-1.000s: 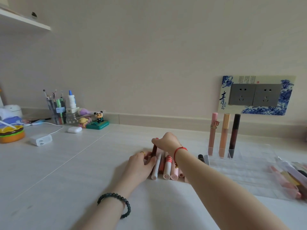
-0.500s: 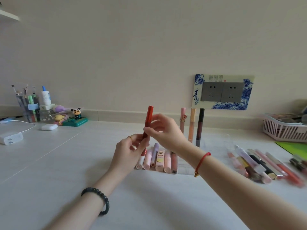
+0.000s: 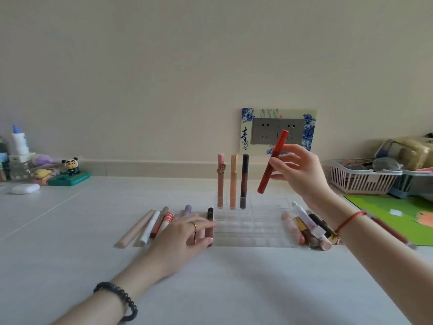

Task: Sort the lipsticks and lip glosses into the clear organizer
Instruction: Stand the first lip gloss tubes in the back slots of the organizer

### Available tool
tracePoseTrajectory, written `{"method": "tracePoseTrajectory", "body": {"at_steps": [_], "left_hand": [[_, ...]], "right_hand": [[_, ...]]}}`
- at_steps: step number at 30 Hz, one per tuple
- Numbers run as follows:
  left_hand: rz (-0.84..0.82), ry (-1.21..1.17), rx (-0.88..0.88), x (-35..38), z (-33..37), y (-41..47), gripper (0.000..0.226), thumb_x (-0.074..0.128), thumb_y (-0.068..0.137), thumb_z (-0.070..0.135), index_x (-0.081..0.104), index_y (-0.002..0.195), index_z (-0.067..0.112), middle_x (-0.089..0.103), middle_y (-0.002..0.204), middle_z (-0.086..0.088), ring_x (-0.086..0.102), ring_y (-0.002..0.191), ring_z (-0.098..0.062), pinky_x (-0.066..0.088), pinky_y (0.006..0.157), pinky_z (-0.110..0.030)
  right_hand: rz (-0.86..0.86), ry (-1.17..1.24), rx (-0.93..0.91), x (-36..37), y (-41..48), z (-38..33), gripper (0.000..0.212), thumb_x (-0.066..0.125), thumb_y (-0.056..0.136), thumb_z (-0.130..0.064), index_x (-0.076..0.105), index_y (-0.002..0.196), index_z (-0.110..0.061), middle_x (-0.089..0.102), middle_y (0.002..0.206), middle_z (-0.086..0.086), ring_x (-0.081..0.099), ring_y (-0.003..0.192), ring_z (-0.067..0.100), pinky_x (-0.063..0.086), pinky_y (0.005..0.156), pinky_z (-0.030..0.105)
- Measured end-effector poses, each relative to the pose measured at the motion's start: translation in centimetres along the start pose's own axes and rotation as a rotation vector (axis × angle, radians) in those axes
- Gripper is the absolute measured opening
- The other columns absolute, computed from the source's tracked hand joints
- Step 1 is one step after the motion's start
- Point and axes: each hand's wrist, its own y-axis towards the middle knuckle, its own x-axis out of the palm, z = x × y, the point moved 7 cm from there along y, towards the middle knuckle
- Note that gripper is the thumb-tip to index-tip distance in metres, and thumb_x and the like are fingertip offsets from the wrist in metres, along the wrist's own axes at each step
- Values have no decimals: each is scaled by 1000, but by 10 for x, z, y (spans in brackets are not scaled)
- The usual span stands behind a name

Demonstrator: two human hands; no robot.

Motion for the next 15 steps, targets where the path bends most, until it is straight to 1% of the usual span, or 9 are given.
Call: {"method": "tracePoseTrajectory", "body": {"at_steps": [2, 3, 5, 6, 7, 10, 13, 15], "left_hand": [[-2, 25, 1, 1, -3, 0, 29, 62, 85, 30, 59, 111, 42, 66, 105, 7, 31, 109, 30, 24, 115, -36], [-3, 28, -6, 1, -4, 0, 31, 61, 85, 31, 57, 112, 45, 65, 106, 9, 32, 114, 25, 24, 115, -38], [-8, 34, -14, 2, -7, -1, 34, 61, 85, 32, 52, 110, 54, 64, 107, 14, 35, 125, 10, 24, 115, -40], [-16, 45, -12, 3, -8, -2, 36, 60, 85, 33, 48, 108, 58, 63, 107, 15, 35, 128, 6, 23, 115, -41], [-27, 60, -9, 3, -8, -2, 37, 58, 86, 35, 45, 107, 61, 62, 105, 19, 34, 130, 5, 22, 115, -40], [-49, 95, 0, 5, -10, -4, 35, 51, 87, 42, 40, 110, 66, 56, 100, 32, 28, 132, 9, 15, 117, -37], [-54, 110, 0, 5, -10, -5, 37, 50, 88, 42, 37, 113, 66, 55, 107, 33, 23, 135, 8, 11, 118, -34], [-61, 109, 0, 5, -9, -5, 39, 51, 88, 41, 35, 113, 66, 51, 110, 36, 22, 135, 10, 10, 118, -32]], "right_hand": [[28, -37, 10, -9, 7, 9, 22, 62, 81, -7, 57, 103, -10, 67, 83, 5, 68, 74, 11, 57, 60, 21], [32, -50, 16, -10, 10, 12, 23, 62, 82, -7, 57, 104, -9, 67, 84, 6, 68, 76, 12, 58, 60, 22], [28, -78, 29, -9, 16, 18, 25, 62, 82, -6, 56, 106, -8, 66, 85, 7, 67, 78, 17, 58, 62, 24], [22, -95, 34, -6, 19, 21, 25, 62, 82, -6, 56, 106, -8, 66, 84, 6, 67, 78, 18, 58, 62, 24], [14, -110, 37, -3, 22, 23, 25, 62, 81, -6, 56, 105, -9, 65, 83, 5, 67, 78, 18, 58, 61, 24], [-12, -151, 41, 8, 28, 28, 20, 62, 82, -7, 56, 100, -13, 64, 86, 6, 67, 79, 20, 57, 59, 22], [-56, -229, 41, 19, 29, 35, 22, 62, 81, -8, 56, 103, -10, 65, 91, 10, 66, 81, 22, 57, 63, 27], [-70, -277, 36, 24, 28, 41, 24, 63, 81, -9, 57, 104, -8, 65, 91, 8, 65, 80, 21, 56, 69, 30]]}}
